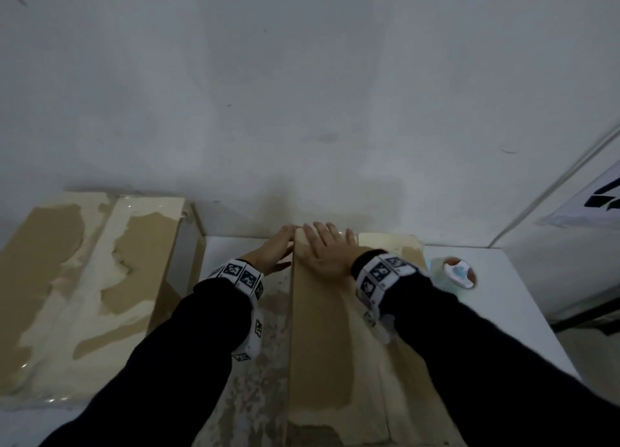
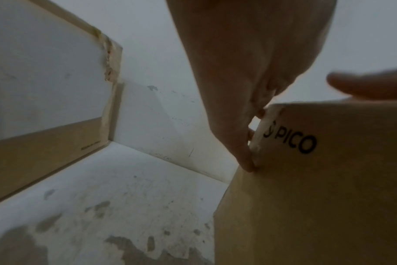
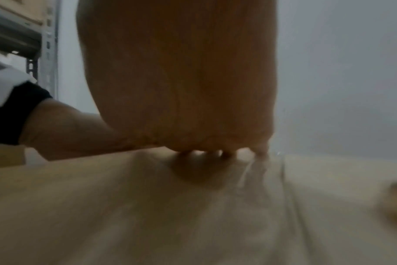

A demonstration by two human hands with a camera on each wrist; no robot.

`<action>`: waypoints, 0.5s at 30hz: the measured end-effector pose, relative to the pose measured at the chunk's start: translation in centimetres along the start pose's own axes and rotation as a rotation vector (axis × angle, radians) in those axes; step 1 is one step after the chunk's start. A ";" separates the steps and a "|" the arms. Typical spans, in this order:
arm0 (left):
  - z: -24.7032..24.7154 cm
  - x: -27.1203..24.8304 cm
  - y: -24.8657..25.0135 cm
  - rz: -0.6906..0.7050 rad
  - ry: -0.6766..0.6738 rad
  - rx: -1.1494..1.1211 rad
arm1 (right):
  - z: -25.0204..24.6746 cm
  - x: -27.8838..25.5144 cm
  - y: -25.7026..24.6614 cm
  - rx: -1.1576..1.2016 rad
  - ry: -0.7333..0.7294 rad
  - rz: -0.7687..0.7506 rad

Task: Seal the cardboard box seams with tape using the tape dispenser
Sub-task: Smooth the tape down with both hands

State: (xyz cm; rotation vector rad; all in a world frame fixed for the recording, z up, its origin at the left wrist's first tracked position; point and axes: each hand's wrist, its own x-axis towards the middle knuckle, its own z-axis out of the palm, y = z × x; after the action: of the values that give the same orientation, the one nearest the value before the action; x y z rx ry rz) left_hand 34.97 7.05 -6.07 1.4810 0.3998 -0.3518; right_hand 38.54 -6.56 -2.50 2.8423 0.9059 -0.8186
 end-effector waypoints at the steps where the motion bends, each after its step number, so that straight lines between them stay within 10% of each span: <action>1: -0.3 0.1 -0.2 0.003 0.006 -0.020 | 0.7 0.3 -0.3 0.006 0.037 0.008; 15: -0.6 0.5 -1.6 0.073 0.010 0.005 | 1.8 0.0 0.5 0.016 0.098 -0.021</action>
State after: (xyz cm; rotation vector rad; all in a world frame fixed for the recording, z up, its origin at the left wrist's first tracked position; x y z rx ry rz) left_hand 34.61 7.60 -7.72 1.4987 0.3523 -0.2877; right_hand 37.95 -7.29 -4.15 2.9143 0.9461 -0.6972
